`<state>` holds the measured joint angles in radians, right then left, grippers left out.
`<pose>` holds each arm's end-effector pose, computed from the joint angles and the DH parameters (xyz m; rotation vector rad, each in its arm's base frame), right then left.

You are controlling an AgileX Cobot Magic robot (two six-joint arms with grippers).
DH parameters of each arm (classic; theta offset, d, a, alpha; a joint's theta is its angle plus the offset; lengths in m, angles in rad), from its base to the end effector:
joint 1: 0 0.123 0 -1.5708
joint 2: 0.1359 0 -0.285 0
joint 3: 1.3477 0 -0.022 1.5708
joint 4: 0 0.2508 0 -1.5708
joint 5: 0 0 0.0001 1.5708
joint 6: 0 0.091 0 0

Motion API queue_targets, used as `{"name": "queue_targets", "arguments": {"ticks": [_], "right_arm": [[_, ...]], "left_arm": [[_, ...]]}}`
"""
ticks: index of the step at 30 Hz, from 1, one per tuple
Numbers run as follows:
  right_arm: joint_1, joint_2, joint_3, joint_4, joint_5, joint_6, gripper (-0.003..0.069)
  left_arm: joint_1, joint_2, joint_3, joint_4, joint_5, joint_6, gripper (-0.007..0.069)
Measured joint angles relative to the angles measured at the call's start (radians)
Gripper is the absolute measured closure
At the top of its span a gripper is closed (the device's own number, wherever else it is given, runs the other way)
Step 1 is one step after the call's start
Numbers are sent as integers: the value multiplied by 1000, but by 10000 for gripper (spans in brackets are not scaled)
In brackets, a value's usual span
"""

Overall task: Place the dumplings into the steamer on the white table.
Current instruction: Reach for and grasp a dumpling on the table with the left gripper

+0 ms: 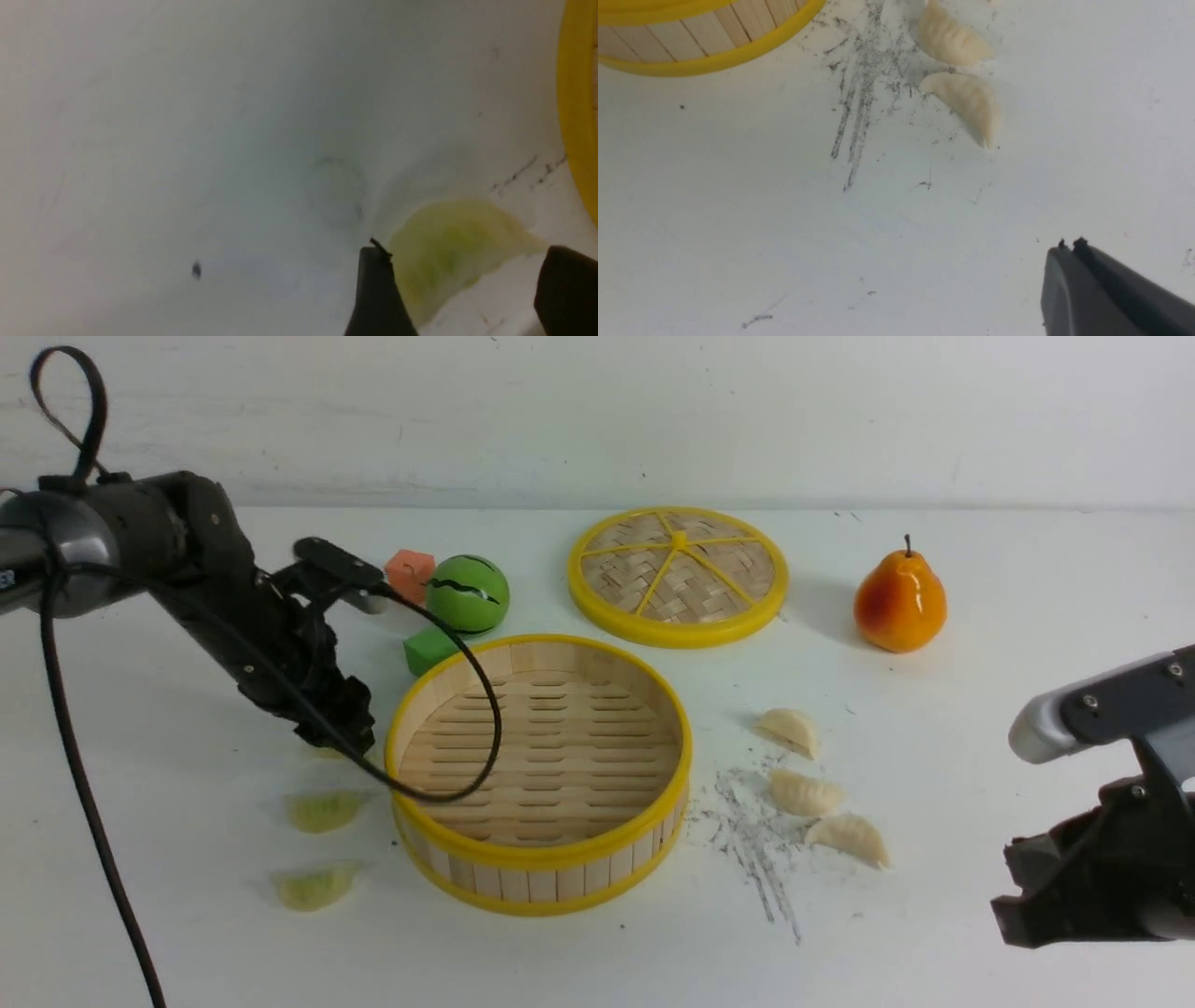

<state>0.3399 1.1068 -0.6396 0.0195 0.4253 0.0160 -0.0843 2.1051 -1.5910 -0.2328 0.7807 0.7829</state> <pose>0.1998 0.0714 0.2545 -0.3673 2.3557 0.1877 0.4445 -0.0524 0.1790 0.9783 2.5545 -0.0786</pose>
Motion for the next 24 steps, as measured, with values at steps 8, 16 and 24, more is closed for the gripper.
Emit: {"name": "queue_targets", "arguments": {"ticks": [8,16,24], "right_arm": [[0,0,0,0,-1,0,667],[0,0,0,3,-5,0,662],[0,0,0,3,-9,0,657]], "left_arm": [[-40,38,-8,32,-76,104,289],[-41,51,-55,150,-58,-394,510],[-41,52,-94,243,-12,-690,475]]}}
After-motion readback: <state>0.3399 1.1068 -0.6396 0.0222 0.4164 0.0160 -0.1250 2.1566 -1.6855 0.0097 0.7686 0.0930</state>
